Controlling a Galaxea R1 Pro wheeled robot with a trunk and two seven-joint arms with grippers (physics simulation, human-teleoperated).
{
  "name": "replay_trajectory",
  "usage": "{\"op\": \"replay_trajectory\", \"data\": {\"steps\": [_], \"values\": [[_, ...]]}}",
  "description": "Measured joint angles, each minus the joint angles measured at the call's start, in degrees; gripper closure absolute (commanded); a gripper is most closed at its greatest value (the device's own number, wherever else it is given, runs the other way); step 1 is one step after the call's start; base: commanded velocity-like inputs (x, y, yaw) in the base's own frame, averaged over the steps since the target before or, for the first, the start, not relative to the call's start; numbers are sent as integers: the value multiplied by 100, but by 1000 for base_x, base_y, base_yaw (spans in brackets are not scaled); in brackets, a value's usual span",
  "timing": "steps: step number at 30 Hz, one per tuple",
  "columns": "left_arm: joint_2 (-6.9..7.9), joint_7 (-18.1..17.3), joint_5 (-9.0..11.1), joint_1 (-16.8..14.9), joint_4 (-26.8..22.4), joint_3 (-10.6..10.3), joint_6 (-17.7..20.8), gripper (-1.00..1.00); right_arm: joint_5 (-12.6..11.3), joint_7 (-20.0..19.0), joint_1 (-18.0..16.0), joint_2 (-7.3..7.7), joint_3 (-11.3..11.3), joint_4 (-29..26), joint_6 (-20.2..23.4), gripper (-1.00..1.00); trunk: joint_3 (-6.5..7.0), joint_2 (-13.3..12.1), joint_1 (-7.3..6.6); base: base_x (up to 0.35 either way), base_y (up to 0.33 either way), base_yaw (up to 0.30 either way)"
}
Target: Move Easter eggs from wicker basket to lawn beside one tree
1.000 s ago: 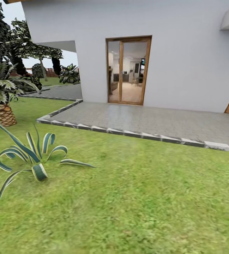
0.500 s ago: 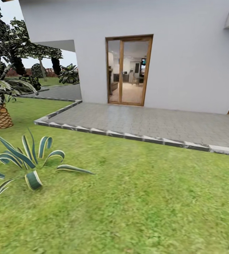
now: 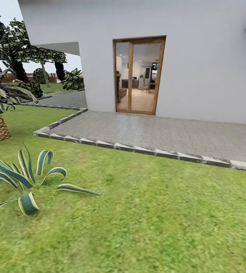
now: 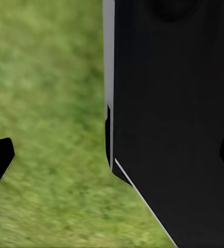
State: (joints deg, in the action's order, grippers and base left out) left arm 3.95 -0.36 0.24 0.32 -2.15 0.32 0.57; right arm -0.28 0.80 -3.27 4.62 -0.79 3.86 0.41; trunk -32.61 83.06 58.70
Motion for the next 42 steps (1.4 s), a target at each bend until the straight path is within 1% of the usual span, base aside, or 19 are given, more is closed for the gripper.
{"op": "replay_trajectory", "data": {"steps": [5,10,25,34,42], "values": [[0,4,0,0,-1,-1,-1,-100,8,0,0,10,-1,0,11,-100,0,0,1,282,0,0],[0,2,0,0,1,0,-1,-100,-18,0,0,13,29,1,6,-100,0,0,3,112,0,0],[2,1,-14,0,58,-7,-2,-100,-17,0,0,-6,15,0,-1,-100,0,-1,3,6,0,0],[13,4,-3,0,63,0,-1,-100,39,-37,0,-29,-8,6,2,-100,0,-1,3,0,0,0],[4,3,-3,0,71,2,-1,-100,13,-19,0,-24,1,20,-3,-100,0,-1,4,0,0,44]]}}
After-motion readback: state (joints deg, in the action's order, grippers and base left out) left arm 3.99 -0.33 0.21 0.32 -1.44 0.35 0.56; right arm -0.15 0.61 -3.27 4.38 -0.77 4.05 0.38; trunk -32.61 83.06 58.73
